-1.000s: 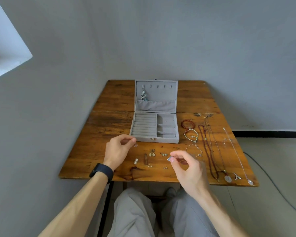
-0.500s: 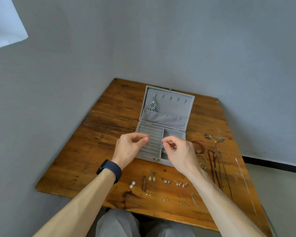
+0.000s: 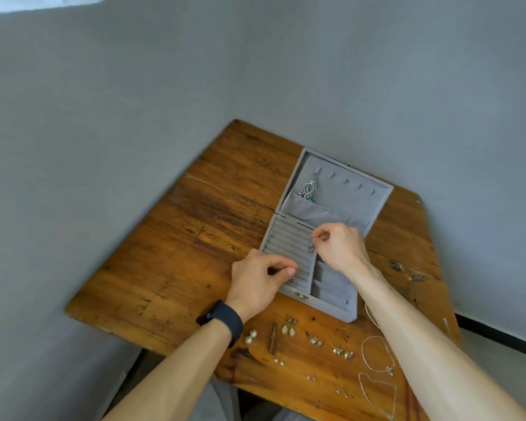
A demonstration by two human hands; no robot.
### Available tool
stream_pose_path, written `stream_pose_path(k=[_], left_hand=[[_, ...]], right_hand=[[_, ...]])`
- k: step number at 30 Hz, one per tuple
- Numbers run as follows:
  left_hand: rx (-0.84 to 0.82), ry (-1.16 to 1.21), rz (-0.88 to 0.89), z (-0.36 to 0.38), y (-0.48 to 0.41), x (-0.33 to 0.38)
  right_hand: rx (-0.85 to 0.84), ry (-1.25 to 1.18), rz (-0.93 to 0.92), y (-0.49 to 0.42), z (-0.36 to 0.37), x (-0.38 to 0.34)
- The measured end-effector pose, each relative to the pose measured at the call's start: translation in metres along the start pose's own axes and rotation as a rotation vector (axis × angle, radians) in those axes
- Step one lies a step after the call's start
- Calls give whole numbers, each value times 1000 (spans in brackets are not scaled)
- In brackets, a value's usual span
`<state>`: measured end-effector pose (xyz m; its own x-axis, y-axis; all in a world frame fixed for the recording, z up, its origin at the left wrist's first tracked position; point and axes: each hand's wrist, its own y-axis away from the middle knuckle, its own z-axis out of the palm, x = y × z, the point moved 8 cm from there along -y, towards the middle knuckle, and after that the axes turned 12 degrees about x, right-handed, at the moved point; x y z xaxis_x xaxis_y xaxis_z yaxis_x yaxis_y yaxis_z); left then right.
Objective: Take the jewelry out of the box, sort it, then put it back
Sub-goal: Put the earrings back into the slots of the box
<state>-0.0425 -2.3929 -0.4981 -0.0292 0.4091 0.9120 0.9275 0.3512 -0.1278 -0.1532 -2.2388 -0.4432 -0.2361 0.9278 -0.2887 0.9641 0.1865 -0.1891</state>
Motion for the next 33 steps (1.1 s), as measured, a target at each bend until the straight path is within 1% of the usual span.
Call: stream_pose_path(k=[8,14,22,25,29,31,33], left_hand=[[14,-9,34,1,1,-3],[24,-31,41,0,1,-4],[19,-75,67,1,0,-4],[-5,-96,66,1,-1,-2],[-56,-91,45,-3,-13,2],[-51,-116,44,-6,-20,6],[-50,-181,81,-5,-28,14]], right_hand=[[-140,192,10,-19,4,-16],[-114,208,28,-18,3,-11],[1,131,52,-10,5,-6],[31,82,59,-3,4,-2],[178,-60,57,33,-7,12],[263,-57,17,64,-8,22],[328,-4,-4,92,-5,32]])
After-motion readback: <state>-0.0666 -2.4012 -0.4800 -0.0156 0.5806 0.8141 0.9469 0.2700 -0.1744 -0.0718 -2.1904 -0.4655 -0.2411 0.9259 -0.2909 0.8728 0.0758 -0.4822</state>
